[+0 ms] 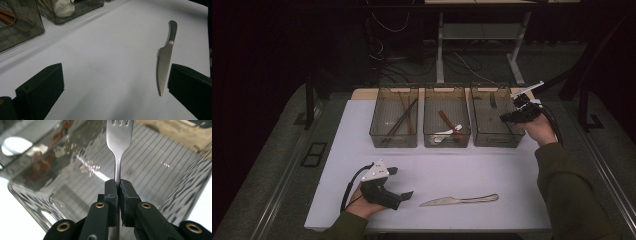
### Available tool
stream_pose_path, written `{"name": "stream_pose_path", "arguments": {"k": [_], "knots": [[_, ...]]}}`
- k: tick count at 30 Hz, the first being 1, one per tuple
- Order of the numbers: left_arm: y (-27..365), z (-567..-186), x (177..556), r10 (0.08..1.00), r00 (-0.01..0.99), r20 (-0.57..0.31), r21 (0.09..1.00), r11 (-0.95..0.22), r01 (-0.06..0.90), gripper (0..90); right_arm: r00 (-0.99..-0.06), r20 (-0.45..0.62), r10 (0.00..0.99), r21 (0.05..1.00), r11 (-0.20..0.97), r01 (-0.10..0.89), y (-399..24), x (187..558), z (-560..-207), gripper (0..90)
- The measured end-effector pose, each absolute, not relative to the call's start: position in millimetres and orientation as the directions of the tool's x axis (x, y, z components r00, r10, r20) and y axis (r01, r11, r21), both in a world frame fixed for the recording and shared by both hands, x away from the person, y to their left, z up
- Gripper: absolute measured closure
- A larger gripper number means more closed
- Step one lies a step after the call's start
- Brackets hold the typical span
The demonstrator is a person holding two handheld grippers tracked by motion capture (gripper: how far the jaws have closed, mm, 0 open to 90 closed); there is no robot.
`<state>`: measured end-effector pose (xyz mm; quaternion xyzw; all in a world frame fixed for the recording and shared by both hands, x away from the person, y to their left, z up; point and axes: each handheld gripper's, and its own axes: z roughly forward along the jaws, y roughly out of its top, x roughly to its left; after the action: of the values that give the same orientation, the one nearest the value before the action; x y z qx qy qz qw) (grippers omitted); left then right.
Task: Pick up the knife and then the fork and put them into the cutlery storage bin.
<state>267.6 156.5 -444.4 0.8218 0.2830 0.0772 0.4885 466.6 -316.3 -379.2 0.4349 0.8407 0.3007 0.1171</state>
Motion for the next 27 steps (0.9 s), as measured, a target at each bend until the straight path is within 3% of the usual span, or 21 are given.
{"name": "stream_pose_path", "arguments": {"k": [16,22,27], "knots": [[157,-445,267,0.539,0.829,-0.151,0.846,-0.364,0.391,0.0,-0.598,0.037,0.801,0.531,0.491,0.691,-309,475,-393,84.0],[157,-445,267,0.539,0.829,-0.151,0.845,-0.364,0.391,0.0,-0.591,0.051,0.805,0.547,0.473,0.691,-311,473,-392,68.6],[156,-445,268,0.539,0.829,-0.151,0.845,-0.365,0.391,0.0,-0.585,0.068,0.808,0.604,0.433,0.669,-317,467,-384,61.3]]}}
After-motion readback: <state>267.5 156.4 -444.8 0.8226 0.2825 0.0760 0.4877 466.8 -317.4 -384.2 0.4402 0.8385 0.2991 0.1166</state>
